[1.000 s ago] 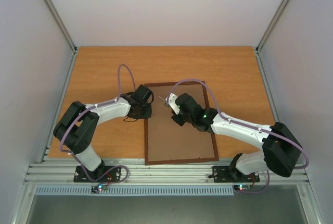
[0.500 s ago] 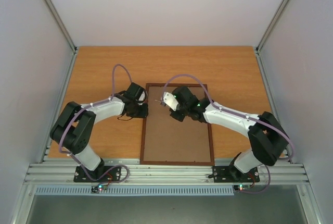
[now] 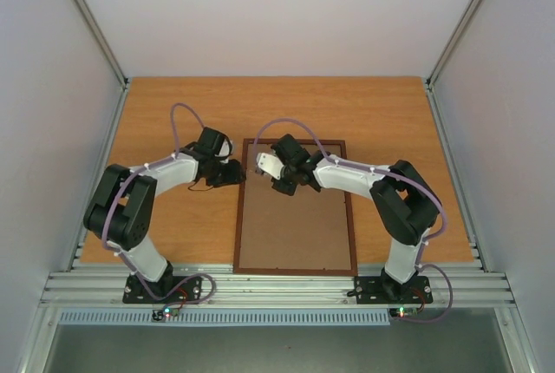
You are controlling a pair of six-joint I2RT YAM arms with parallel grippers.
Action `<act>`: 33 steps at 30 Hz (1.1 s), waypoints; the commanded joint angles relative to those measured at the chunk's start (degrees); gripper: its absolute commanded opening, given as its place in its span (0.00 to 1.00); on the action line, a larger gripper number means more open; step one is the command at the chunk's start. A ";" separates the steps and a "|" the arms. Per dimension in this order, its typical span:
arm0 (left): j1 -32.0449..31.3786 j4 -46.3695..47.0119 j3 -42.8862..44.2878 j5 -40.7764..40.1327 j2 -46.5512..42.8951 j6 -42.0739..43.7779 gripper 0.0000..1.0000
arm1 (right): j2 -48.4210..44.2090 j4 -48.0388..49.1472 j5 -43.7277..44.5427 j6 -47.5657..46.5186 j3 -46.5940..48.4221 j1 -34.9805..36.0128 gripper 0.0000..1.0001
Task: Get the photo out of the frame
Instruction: Adjust the photo frame at the center of the board, then release the photo frame item from the photo frame.
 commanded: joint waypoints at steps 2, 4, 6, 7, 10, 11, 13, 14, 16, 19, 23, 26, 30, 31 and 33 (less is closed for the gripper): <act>1.05 1.74 2.39 3.92 3.88 -1.22 0.44 | 2.68 -0.41 -3.10 -2.11 3.14 -2.29 0.01; 1.47 1.60 2.46 3.91 4.77 -1.41 0.39 | 3.16 -0.94 -4.12 -2.07 3.78 -2.76 0.01; 2.05 1.81 2.41 4.52 5.38 -1.69 0.35 | 3.83 -1.34 -4.91 -2.38 4.31 -3.00 0.01; 2.25 1.92 2.41 5.06 5.68 -1.78 0.34 | 4.24 -1.63 -5.22 -2.46 4.69 -3.15 0.01; 2.44 1.89 2.50 6.12 6.19 -1.64 0.29 | 5.46 -2.99 -6.29 -2.66 6.23 -3.49 0.01; 2.50 1.80 2.50 6.21 6.28 -1.62 0.28 | 5.85 -3.30 -6.40 -2.79 6.70 -3.54 0.01; 2.51 1.67 2.50 6.21 6.38 -1.45 0.25 | 6.30 -3.70 -6.81 -3.02 7.36 -3.56 0.01; 2.48 1.54 2.50 6.26 6.46 -1.37 0.24 | 6.63 -3.91 -7.21 -3.06 7.71 -3.65 0.01; 2.51 1.53 2.58 6.41 6.62 -1.22 0.21 | 7.31 -4.42 -7.65 -3.23 8.47 -3.73 0.01; 2.50 1.44 2.68 6.61 7.07 -1.17 0.18 | 8.38 -5.64 -7.59 -3.33 9.75 -3.79 0.01; 2.50 1.44 2.68 6.98 7.50 -1.22 0.15 | 8.91 -6.04 -7.24 -3.30 10.11 -4.00 0.01; 2.49 1.49 2.77 7.00 7.67 -1.18 0.13 | 9.12 -6.42 -6.66 -3.50 10.19 -4.15 0.01; 2.48 1.37 2.76 7.04 7.70 -1.17 0.11 | 9.18 -6.63 -5.94 -3.70 10.11 -4.29 0.01; 2.46 1.36 2.79 7.20 7.71 -1.17 0.11 | 9.34 -6.62 -5.82 -3.69 10.19 -4.26 0.01; 2.49 1.36 2.77 7.35 7.70 -1.04 0.10 | 9.66 -6.72 -5.43 -3.76 10.47 -4.29 0.01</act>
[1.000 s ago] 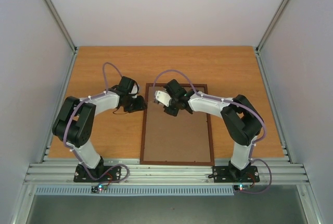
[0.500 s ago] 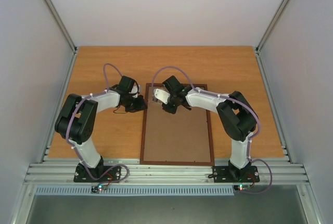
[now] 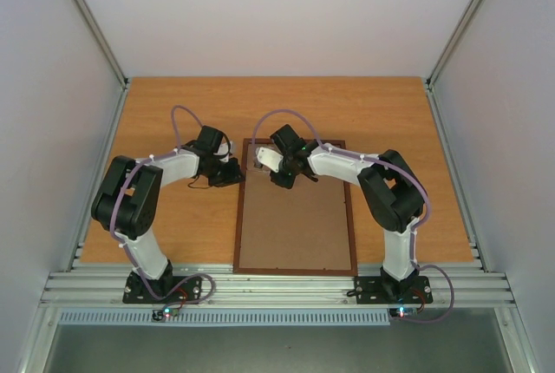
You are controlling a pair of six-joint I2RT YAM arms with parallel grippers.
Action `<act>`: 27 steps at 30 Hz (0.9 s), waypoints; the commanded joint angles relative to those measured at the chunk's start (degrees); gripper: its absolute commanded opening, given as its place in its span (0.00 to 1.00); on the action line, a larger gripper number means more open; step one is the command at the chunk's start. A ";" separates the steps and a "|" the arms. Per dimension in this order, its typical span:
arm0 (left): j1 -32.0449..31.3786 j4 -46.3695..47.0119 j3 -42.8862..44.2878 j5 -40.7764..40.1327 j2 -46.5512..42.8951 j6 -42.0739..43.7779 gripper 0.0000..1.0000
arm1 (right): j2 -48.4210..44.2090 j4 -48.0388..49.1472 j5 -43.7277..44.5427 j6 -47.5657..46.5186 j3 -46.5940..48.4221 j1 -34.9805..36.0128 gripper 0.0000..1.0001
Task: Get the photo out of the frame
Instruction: Release the photo frame item from the photo frame.
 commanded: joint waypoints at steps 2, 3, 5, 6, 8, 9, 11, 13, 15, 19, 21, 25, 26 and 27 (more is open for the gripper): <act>0.14 0.11 0.60 -0.35 1.91 0.96 0.10 | 1.53 -1.93 1.24 -1.07 1.80 -0.35 0.01; 0.13 0.11 0.60 -0.33 1.91 0.97 0.10 | 1.61 -1.97 1.10 -1.14 1.95 -0.36 0.01; 0.13 0.19 0.60 -0.20 1.98 0.97 0.10 | 1.84 -2.19 0.73 -1.16 2.36 -0.37 0.01; 0.15 0.22 0.62 -0.09 1.99 0.97 0.10 | 1.97 -2.30 0.57 -1.09 2.55 -0.32 0.01; 0.15 0.20 0.69 0.22 2.11 1.06 0.10 | 2.22 -2.51 0.43 -1.09 2.98 -0.32 0.01; 0.15 0.21 0.69 0.30 2.16 1.06 0.10 | 2.46 -2.69 0.42 -1.17 3.32 -0.35 0.01; 0.13 0.27 0.69 0.43 2.25 1.14 0.10 | 2.72 -2.96 0.47 -1.29 3.77 -0.34 0.01; 0.15 0.35 0.65 0.64 2.21 1.15 0.09 | 2.93 -3.10 0.62 -1.34 4.21 -0.26 0.01; 0.14 0.46 0.60 0.86 2.26 1.30 0.09 | 3.10 -3.25 0.69 -1.55 4.64 -0.26 0.01; 0.15 1.21 0.31 1.40 2.43 1.02 0.06 | 3.55 -3.38 0.67 -1.78 6.33 0.13 0.01; 0.15 2.01 -0.02 2.08 2.47 0.72 0.05 | 3.52 -2.91 0.93 -1.70 6.93 0.41 0.01; 0.10 2.81 -0.50 2.54 2.67 0.45 0.03 | 2.86 -1.03 1.25 -1.13 7.43 0.81 0.01; 0.15 2.83 -0.53 2.62 2.74 0.44 0.03 | 2.65 -0.55 1.34 -1.01 7.45 0.83 0.01; 0.04 2.91 -0.62 2.67 2.78 0.44 0.03 | 2.39 -0.09 1.56 -1.04 7.58 0.98 0.01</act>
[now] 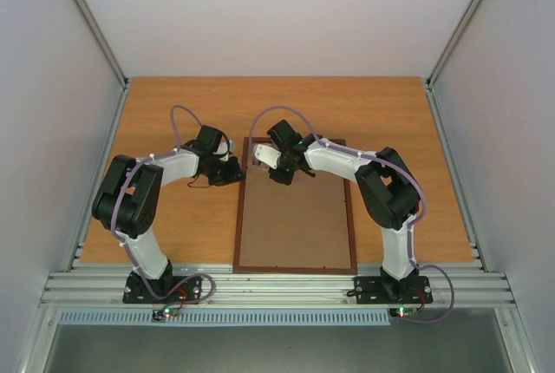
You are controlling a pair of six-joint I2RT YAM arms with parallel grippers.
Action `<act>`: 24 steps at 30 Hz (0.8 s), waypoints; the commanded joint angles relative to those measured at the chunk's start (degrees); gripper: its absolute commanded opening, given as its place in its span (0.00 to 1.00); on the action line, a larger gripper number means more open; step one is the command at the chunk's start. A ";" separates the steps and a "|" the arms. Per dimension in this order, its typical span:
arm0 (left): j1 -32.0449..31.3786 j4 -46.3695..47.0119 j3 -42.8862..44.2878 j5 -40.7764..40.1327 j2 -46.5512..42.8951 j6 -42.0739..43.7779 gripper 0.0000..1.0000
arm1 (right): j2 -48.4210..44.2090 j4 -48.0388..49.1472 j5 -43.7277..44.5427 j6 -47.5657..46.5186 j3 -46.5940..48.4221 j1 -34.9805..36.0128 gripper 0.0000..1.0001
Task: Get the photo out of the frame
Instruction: Release the photo frame item from the photo frame.
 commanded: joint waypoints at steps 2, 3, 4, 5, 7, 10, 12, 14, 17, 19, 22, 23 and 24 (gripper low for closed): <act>-0.46 1.83 -0.86 1.82 2.59 0.51 0.02 | -0.38 5.55 1.75 0.12 2.85 1.12 0.01; -0.56 1.74 -0.77 1.74 2.79 0.57 0.02 | -0.52 5.74 1.99 -0.29 3.47 1.42 0.01; -0.65 1.70 -0.72 1.78 3.01 0.64 0.02 | -0.57 5.88 2.14 -0.54 4.13 1.63 0.01; -0.82 1.66 -0.72 1.74 3.15 0.67 0.02 | -0.63 5.96 2.12 -0.79 4.87 1.83 0.01; -1.10 1.82 -0.88 1.86 3.34 0.62 0.02 | -0.45 6.16 2.08 -1.23 6.24 2.32 0.01; -1.44 2.09 -1.21 1.87 3.23 0.68 0.01 | -0.10 6.39 2.07 -1.93 8.09 2.97 0.01; -1.57 2.37 -1.48 1.91 3.18 0.73 0.01 | 0.09 6.70 2.08 -2.42 8.88 3.37 0.01; -1.64 2.55 -1.51 2.02 3.39 0.69 0.01 | 0.28 6.93 1.85 -2.79 9.64 3.72 0.01; -1.89 2.90 -1.62 2.27 3.53 0.69 0.00 | 0.77 7.11 1.40 -3.37 10.73 4.10 0.01; -2.19 3.16 -1.91 2.37 3.53 0.68 0.00 | 1.12 7.47 0.93 -3.66 11.46 4.20 0.01; -2.55 3.44 -2.27 2.29 3.40 0.72 0.01 | 1.51 8.49 0.27 -4.72 12.33 4.62 0.01; -2.73 3.58 -2.41 2.12 3.22 0.69 0.01 | 1.65 8.79 0.17 -5.49 12.69 4.81 0.01; -2.95 3.62 -2.53 1.76 2.97 0.62 0.01 | 1.82 8.98 0.08 -6.11 13.07 5.03 0.01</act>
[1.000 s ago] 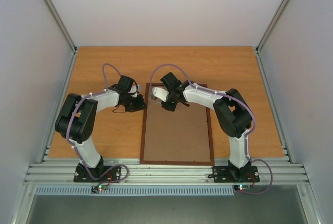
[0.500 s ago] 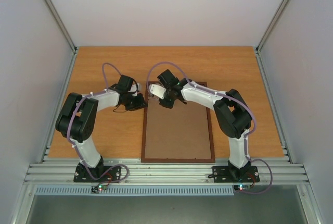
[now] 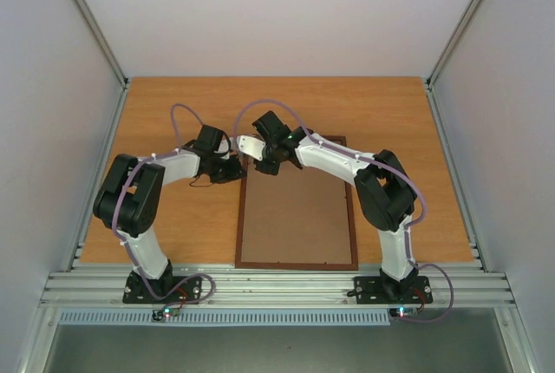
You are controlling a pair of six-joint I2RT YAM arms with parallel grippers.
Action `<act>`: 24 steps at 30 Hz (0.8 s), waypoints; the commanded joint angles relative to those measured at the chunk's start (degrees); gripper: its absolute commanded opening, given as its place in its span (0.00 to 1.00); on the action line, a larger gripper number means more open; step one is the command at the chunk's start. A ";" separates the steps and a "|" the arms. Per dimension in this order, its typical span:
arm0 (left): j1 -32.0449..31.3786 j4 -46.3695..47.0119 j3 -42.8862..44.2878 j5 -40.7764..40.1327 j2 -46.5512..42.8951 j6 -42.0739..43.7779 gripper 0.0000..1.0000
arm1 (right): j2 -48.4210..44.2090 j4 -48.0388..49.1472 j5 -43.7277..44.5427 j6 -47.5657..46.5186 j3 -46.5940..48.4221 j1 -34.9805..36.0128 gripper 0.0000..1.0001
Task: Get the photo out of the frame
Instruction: Release the photo frame item from the photo frame.
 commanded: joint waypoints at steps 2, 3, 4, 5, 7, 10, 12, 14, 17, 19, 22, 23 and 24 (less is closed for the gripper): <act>-3.23 -0.28 -2.43 1.82 1.76 0.99 0.01 | 1.56 10.13 -2.96 -3.85 4.94 1.36 0.01; -3.39 -0.30 -2.49 1.64 1.66 1.13 0.01 | 1.80 10.16 -3.35 -4.25 5.38 1.41 0.01; -3.61 -0.38 -2.50 1.54 1.57 1.16 0.00 | 1.98 10.06 -3.77 -4.65 5.80 1.50 0.01; -3.72 -0.42 -2.54 1.51 1.60 1.24 0.01 | 2.22 10.00 -4.15 -5.01 6.16 1.46 0.01; -3.94 -0.22 -2.54 1.43 1.60 1.25 0.00 | 2.51 9.84 -5.04 -6.10 6.89 1.65 0.01; -4.12 -0.28 -2.63 1.30 1.43 1.25 0.00 | 2.90 9.36 -5.70 -7.34 7.84 1.93 0.01; -4.26 -0.39 -2.71 1.07 1.22 1.25 0.01 | 2.97 9.03 -6.07 -8.10 8.29 1.95 0.01; -4.43 -0.58 -2.80 0.83 1.08 1.34 0.01 | 2.97 8.55 -6.58 -8.98 8.93 2.04 0.01; -4.57 -0.78 -3.11 0.39 0.73 1.51 0.01 | 3.27 6.75 -7.09 -10.12 10.84 2.04 0.01; -4.68 -0.82 -3.39 0.24 0.33 1.44 0.01 | 3.25 6.49 -7.40 -10.58 11.23 2.04 0.01; -4.66 -1.19 -3.67 -0.89 -0.68 1.19 0.00 | 2.75 5.09 -6.90 -10.96 11.45 2.05 0.01; -4.66 -1.38 -3.76 -1.43 -1.04 1.11 0.00 | 2.33 4.51 -6.63 -11.07 11.27 2.09 0.01; -4.71 -1.48 -3.85 -1.86 -1.33 0.92 0.01 | 1.74 3.98 -6.25 -11.10 10.91 2.09 0.01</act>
